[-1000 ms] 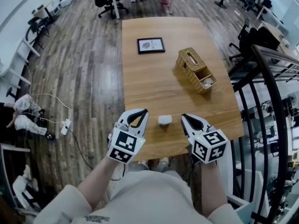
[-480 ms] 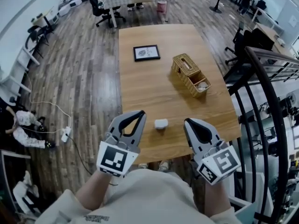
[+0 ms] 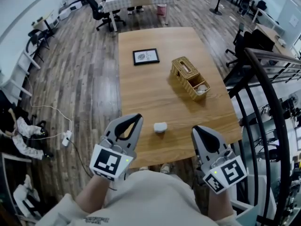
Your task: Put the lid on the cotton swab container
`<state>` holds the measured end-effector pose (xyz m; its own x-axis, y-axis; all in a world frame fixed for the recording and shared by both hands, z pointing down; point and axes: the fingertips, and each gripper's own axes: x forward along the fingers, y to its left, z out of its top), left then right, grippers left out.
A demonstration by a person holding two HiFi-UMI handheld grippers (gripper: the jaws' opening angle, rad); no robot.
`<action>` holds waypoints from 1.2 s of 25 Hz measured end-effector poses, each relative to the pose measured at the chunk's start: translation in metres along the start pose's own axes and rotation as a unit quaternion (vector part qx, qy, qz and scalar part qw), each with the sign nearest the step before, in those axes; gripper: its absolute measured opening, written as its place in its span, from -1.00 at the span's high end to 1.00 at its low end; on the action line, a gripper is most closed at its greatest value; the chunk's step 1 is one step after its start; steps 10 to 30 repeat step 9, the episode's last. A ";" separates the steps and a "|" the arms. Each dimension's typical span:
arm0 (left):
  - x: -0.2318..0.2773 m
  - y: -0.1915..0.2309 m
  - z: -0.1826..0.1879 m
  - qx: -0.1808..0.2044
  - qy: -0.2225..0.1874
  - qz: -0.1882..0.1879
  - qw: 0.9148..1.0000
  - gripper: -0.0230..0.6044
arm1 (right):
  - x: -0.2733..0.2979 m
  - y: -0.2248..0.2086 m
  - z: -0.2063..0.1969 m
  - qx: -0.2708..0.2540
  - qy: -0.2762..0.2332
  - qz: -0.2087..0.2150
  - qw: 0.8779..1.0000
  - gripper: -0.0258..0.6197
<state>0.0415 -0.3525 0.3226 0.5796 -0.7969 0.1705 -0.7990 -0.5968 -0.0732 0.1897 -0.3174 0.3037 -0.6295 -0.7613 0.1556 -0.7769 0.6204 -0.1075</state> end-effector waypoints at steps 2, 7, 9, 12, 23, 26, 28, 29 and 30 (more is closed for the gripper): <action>0.001 0.002 0.002 -0.001 0.001 0.002 1.000 0.85 | -0.001 -0.003 0.002 -0.001 -0.001 -0.003 1.000 0.84; 0.001 0.002 0.007 0.027 0.007 0.012 1.000 0.85 | -0.004 -0.006 0.008 -0.002 -0.006 -0.004 1.000 0.84; 0.002 0.000 0.008 0.029 0.009 0.013 0.999 0.85 | -0.005 -0.007 0.010 -0.009 -0.005 -0.008 1.000 0.84; 0.002 0.000 0.008 0.029 0.009 0.013 0.999 0.85 | -0.005 -0.007 0.010 -0.009 -0.005 -0.008 1.000 0.84; 0.002 0.000 0.008 0.029 0.009 0.013 0.999 0.85 | -0.005 -0.007 0.010 -0.009 -0.005 -0.008 1.000 0.84; 0.002 0.000 0.008 0.029 0.009 0.013 0.999 0.85 | -0.005 -0.007 0.010 -0.009 -0.005 -0.008 1.000 0.84; 0.002 0.000 0.008 0.029 0.009 0.013 0.999 0.85 | -0.005 -0.007 0.010 -0.009 -0.005 -0.008 1.000 0.84; 0.002 0.000 0.008 0.029 0.009 0.013 0.999 0.85 | -0.005 -0.007 0.010 -0.009 -0.005 -0.008 1.000 0.84; 0.002 0.000 0.008 0.029 0.009 0.013 0.999 0.85 | -0.005 -0.007 0.010 -0.009 -0.005 -0.008 1.000 0.84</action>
